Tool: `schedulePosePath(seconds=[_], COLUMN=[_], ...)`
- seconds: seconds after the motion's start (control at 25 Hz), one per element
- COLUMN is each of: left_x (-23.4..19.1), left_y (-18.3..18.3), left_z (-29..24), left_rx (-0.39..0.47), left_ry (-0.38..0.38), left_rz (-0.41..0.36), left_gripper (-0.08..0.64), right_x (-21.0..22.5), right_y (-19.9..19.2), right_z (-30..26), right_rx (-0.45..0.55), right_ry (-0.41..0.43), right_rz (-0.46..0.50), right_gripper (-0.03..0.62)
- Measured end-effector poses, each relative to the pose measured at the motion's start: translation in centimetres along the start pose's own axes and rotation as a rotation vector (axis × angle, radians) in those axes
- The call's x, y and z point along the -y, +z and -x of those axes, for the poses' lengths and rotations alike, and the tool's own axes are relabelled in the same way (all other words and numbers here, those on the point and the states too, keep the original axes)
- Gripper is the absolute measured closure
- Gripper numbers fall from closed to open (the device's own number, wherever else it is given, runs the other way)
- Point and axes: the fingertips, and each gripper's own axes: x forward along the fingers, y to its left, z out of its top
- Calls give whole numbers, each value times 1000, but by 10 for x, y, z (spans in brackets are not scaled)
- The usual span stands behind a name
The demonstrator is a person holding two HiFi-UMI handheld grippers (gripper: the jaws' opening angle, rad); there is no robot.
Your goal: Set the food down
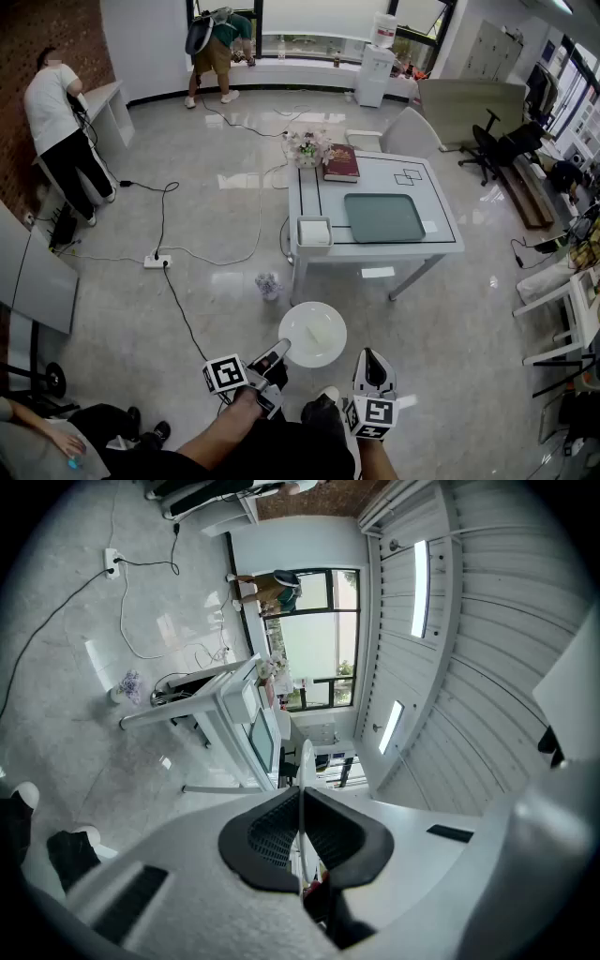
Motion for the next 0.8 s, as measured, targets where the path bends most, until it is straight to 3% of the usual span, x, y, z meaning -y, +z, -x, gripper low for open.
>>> schedulePosePath(seconds=[0.44, 0.8], left_x=[-4, 4], left_y=[-2, -11], left_z=[-21, -73], left_rx=[-5, 22], left_ry=[7, 14], left_rz=[8, 22], left_gripper=[545, 545], right_x=[19, 69], right_y=[-5, -4], right_z=[-12, -37], right_rx=[26, -14], right_ry=[13, 51], right_rz=[-36, -59], right_gripper=[583, 583])
